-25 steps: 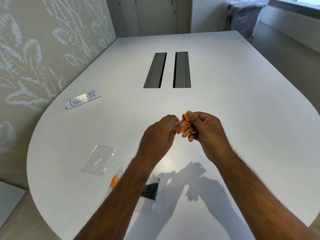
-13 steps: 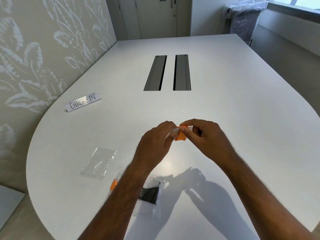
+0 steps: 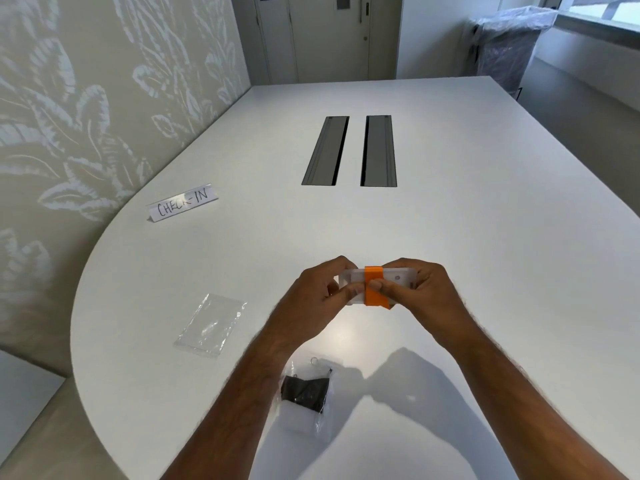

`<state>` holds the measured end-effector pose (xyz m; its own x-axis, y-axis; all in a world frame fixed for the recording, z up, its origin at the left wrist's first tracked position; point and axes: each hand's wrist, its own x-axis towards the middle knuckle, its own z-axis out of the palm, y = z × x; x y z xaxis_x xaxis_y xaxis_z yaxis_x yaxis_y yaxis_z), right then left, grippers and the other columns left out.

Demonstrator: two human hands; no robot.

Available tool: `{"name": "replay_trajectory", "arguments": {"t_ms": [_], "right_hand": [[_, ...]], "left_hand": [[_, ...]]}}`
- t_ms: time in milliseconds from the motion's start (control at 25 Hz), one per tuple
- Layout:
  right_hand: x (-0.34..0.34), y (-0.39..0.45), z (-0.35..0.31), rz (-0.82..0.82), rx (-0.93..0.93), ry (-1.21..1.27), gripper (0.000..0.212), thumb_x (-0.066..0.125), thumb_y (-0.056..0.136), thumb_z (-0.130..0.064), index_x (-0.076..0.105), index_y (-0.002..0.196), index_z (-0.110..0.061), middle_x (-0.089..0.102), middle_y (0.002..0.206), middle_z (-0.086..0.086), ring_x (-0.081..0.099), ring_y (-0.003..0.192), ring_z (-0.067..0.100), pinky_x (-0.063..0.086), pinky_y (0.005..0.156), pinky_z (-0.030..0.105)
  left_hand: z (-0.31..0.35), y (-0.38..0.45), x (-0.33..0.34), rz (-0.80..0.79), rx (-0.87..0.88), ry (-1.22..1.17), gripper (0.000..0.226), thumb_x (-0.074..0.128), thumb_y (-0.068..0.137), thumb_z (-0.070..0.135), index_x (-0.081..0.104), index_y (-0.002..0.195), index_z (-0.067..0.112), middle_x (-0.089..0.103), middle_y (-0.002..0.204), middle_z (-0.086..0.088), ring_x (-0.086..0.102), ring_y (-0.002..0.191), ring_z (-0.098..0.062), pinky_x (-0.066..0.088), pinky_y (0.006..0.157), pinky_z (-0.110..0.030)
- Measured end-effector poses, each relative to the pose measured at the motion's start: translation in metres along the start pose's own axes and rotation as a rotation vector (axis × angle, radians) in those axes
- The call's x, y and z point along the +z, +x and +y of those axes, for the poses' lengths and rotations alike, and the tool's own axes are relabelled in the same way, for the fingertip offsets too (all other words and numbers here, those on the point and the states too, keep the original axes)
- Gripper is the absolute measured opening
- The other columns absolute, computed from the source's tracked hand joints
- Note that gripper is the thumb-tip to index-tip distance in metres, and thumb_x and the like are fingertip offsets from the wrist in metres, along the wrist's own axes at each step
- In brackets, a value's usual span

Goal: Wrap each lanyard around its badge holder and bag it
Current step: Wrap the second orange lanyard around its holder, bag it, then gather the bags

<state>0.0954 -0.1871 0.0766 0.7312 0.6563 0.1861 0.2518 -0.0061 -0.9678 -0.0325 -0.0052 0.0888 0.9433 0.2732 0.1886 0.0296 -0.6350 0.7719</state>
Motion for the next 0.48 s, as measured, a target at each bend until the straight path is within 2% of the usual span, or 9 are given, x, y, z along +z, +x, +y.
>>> {"name": "replay_trajectory", "arguments": {"t_ms": [80,160,240,320,400,480], "right_hand": [[0.009,-0.001,0.009,0.010,-0.001,0.019,0.018,0.082,0.080,-0.045,0.080,0.093,-0.033,0.080,0.086,-0.009,0.075,0.077,0.011,0.062,0.064,0.023],[0.020,-0.003,0.017,0.018,0.018,0.018,0.021,0.081,0.080,-0.046,0.078,0.095,-0.032,0.079,0.086,-0.012,0.076,0.079,0.012,0.061,0.063,0.022],[0.030,-0.005,0.024,0.037,0.058,0.021,0.024,0.080,0.079,-0.049,0.076,0.095,-0.031,0.078,0.085,-0.016,0.075,0.078,0.008,0.061,0.061,0.020],[0.034,-0.007,0.033,0.059,0.088,0.020,0.028,0.080,0.077,-0.051,0.075,0.095,-0.030,0.077,0.084,-0.020,0.074,0.078,0.004,0.059,0.061,0.017],[0.036,-0.008,0.040,0.058,0.110,0.016,0.031,0.080,0.076,-0.053,0.076,0.095,-0.029,0.077,0.085,-0.018,0.074,0.077,0.005,0.059,0.062,0.017],[0.038,-0.009,0.046,0.045,0.134,0.022,0.033,0.081,0.077,-0.052,0.077,0.097,-0.027,0.077,0.085,-0.013,0.073,0.075,0.008,0.059,0.063,0.020]], "left_hand": [[-0.006,-0.005,-0.001,-0.002,-0.052,-0.017,0.008,0.067,0.100,0.039,0.060,0.104,0.036,0.065,0.071,0.006,0.053,0.055,-0.005,0.045,0.058,-0.024],[-0.012,-0.011,-0.005,-0.007,-0.087,-0.058,0.012,0.068,0.099,0.039,0.059,0.107,0.038,0.068,0.081,0.004,0.057,0.059,-0.006,0.049,0.059,-0.026],[-0.021,-0.018,-0.013,-0.014,-0.108,-0.120,0.017,0.069,0.099,0.039,0.059,0.112,0.040,0.069,0.101,0.013,0.069,0.078,-0.007,0.056,0.068,-0.025],[-0.036,-0.028,-0.026,0.001,-0.129,-0.122,0.019,0.069,0.098,0.039,0.059,0.114,0.041,0.069,0.111,0.018,0.070,0.095,-0.007,0.057,0.076,-0.021],[-0.058,-0.041,-0.045,0.028,-0.156,-0.023,0.016,0.070,0.097,0.035,0.060,0.110,0.041,0.069,0.108,0.019,0.069,0.100,-0.003,0.053,0.075,-0.015],[-0.086,-0.058,-0.067,0.038,-0.185,0.154,0.018,0.071,0.097,0.025,0.060,0.103,0.038,0.069,0.104,0.017,0.068,0.100,-0.002,0.048,0.078,-0.018]]}}
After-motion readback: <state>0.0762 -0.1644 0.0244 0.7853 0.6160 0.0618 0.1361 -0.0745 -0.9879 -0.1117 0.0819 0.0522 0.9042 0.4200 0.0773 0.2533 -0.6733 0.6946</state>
